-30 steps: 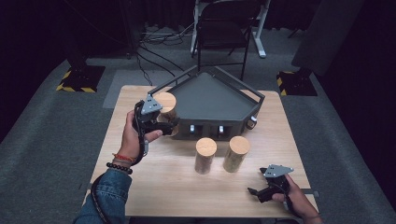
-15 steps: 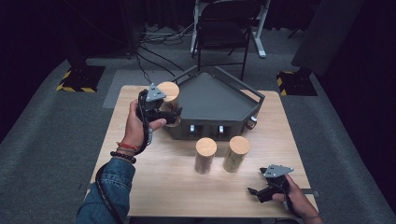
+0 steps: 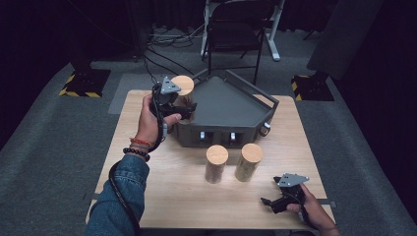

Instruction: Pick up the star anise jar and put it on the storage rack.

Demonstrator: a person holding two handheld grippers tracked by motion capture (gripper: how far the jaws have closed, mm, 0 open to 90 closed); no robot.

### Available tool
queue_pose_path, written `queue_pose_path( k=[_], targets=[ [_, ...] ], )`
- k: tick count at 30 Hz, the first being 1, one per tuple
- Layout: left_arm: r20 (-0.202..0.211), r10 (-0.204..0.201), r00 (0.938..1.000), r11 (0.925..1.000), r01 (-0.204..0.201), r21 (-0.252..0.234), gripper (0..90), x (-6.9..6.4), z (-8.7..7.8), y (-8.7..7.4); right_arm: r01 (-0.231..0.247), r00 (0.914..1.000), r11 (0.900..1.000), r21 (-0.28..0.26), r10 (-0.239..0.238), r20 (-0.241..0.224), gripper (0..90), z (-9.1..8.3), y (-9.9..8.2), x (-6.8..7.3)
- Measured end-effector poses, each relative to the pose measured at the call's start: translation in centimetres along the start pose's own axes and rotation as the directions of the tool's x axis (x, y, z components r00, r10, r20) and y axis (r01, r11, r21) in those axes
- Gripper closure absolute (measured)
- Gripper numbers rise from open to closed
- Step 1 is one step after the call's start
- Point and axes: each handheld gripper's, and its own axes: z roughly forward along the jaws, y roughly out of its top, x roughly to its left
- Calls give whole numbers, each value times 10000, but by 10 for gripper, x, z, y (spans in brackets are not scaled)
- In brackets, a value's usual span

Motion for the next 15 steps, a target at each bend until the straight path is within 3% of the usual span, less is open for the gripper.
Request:
queue_pose_path(
  k=[15],
  targets=[
    [-371, -25, 9993, 9997, 34, 247, 247, 4, 16, 16, 8, 10000, 10000, -6, -8, -12, 0, 0, 0, 0]
  ],
)
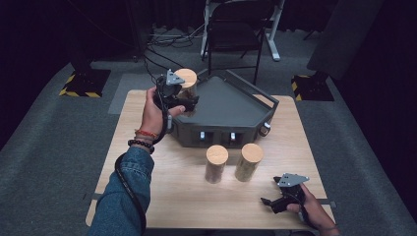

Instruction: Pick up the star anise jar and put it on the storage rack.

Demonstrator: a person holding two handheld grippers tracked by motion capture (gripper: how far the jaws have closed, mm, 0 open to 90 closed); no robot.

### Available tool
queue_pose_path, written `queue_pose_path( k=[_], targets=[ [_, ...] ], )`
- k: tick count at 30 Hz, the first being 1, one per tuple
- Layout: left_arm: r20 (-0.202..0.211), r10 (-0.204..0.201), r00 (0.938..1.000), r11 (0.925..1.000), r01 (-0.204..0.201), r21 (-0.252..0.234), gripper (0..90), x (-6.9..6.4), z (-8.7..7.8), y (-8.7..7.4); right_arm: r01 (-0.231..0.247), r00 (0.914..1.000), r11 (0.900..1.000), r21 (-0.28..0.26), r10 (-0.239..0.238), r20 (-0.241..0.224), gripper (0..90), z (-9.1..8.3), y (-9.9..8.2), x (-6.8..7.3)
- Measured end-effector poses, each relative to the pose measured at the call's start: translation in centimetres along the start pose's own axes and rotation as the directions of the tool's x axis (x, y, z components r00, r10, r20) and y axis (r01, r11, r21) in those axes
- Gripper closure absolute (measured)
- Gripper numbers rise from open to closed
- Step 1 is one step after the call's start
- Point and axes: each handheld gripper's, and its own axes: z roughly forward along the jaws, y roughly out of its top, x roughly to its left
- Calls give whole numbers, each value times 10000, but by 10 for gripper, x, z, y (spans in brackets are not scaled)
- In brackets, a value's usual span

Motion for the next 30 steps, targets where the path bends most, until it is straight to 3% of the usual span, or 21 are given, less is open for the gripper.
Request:
queue_pose_path(
  k=[8, 30],
  targets=[
    [-138, -150, 9998, 9999, 151, 70, 247, 4, 9, 5, 3, 10000, 10000, 0, -3, -6, 0, 0, 0, 0],
    [-380, -384, 9985, 9976, 405, 560, 247, 2, 38, -4, 17, 10000, 10000, 3, -17, -12, 0, 0, 0, 0]
  ],
)
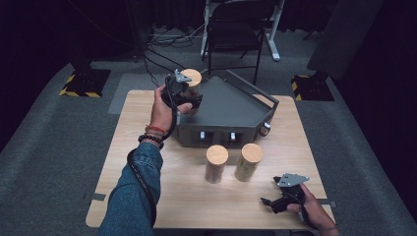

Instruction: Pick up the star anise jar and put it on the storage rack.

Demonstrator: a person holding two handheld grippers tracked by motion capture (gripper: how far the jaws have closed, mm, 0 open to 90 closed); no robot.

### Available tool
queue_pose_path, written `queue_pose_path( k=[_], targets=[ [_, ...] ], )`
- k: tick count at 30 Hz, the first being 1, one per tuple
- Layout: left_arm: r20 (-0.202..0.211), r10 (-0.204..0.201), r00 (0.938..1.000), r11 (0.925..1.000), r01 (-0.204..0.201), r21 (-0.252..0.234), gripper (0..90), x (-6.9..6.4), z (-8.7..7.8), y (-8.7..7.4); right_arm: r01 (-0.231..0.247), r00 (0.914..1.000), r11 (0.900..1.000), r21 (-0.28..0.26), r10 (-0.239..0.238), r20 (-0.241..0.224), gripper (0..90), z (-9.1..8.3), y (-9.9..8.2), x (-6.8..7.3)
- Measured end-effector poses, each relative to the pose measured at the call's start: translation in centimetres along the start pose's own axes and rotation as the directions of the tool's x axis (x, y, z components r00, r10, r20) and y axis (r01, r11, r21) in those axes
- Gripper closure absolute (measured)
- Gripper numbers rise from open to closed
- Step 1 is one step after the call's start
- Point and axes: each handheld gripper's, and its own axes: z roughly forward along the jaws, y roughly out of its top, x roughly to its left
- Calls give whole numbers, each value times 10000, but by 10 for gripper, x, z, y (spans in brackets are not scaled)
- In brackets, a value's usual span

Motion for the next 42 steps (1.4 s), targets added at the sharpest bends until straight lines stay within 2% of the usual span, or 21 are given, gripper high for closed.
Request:
queue_pose_path(
  k=[9, 22, 32, 42],
  targets=[
    [99, -84, 9999, 9998, 82, 165, 247, -1, 8, -6, -2, 10000, 10000, 2, 2, 1, 0, 0, 0, 0],
    [-31, -55, 10000, 9990, 56, 443, 246, -2, 17, -12, 0, 10000, 10000, 0, 0, 1, 0, 0, 0, 0],
    [147, -145, 9998, 9980, 135, 617, 247, 0, 21, -17, 1, 10000, 10000, 0, -1, 0, 0, 0, 0, 0],
    [195, -357, 9992, 9983, 347, 472, 246, 4, 23, -20, -1, 10000, 10000, 0, 1, 1, 0, 0, 0, 0]
  ],
)
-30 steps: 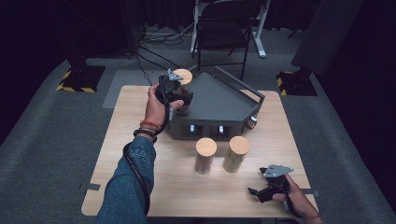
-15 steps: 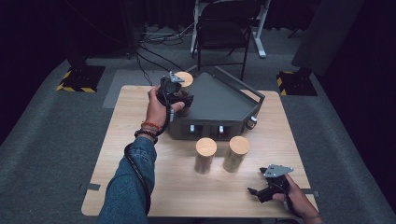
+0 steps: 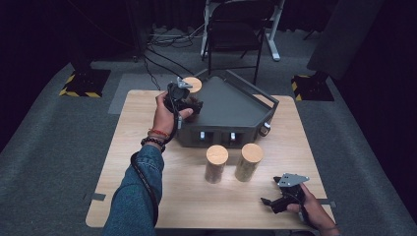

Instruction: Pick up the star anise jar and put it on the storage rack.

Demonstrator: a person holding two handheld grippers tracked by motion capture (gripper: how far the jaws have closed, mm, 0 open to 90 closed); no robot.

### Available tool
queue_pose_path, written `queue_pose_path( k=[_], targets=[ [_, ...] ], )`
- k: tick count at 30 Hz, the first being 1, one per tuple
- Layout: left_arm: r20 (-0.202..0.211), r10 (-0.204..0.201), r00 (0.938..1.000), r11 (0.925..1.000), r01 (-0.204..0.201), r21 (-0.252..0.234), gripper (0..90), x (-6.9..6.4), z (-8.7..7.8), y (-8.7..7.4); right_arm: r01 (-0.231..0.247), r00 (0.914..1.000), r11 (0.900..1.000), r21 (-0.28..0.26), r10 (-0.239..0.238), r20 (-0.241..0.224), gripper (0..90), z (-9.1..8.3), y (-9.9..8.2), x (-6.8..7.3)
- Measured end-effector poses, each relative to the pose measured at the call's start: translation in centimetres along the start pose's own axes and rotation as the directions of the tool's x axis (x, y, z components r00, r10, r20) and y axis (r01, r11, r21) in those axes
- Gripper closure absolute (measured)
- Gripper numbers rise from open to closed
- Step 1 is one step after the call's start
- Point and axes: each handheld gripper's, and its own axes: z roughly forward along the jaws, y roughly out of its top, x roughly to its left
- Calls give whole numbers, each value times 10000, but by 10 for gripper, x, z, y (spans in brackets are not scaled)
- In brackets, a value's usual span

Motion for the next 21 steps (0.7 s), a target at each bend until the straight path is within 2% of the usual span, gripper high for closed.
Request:
queue_pose_path(
  k=[8, 21],
  targets=[
    [-15, -122, 9999, 9999, 122, -100, 238, 4, 1, -3, 3, 10000, 10000, -3, -3, 0, 0, 0, 0, 0],
    [-121, 112, 9999, 9998, -114, -138, 214, 4, -2, -2, 2, 10000, 10000, -2, -2, -1, 0, 0, 0, 0]
  ],
)
